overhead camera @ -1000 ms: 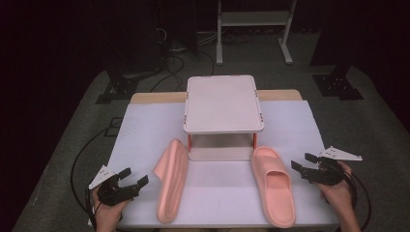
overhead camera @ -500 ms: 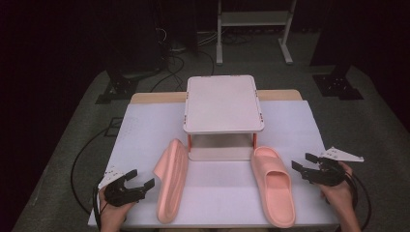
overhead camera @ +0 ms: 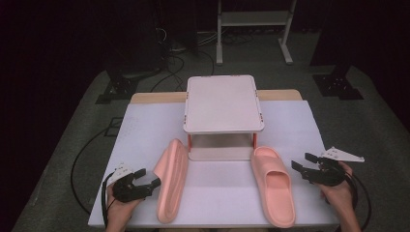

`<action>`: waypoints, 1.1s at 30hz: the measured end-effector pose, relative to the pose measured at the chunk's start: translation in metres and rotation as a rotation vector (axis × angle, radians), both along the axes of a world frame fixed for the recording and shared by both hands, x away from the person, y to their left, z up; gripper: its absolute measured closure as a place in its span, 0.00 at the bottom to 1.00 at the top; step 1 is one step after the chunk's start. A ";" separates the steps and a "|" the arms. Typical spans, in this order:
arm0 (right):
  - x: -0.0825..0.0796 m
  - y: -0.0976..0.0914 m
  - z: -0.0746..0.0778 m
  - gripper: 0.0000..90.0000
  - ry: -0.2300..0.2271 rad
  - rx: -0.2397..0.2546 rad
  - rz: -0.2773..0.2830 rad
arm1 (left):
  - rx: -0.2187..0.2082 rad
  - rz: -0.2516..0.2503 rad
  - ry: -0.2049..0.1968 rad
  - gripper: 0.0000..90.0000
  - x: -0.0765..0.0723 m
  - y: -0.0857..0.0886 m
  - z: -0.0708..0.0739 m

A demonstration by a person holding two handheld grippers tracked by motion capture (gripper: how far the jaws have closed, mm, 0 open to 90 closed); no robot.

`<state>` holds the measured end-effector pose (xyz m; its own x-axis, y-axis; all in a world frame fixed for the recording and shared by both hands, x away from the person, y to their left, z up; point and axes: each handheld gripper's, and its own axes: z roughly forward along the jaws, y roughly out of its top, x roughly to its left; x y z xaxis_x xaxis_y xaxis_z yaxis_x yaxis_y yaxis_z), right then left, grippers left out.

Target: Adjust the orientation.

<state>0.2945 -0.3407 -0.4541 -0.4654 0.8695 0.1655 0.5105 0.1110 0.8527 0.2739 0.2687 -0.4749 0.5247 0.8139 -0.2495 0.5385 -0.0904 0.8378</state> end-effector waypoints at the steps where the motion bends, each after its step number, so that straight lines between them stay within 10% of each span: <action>1: 0.000 0.000 0.000 0.31 -0.002 0.001 0.001 | 0.000 -0.006 0.006 0.23 0.001 0.000 0.000; 18: -0.001 -0.002 0.001 0.31 -0.008 0.016 0.004 | -0.011 -0.056 0.035 0.51 0.015 -0.018 0.000; 33: 0.000 -0.003 0.001 0.31 -0.012 0.017 0.007 | -0.032 -0.081 0.009 0.52 0.013 -0.029 0.008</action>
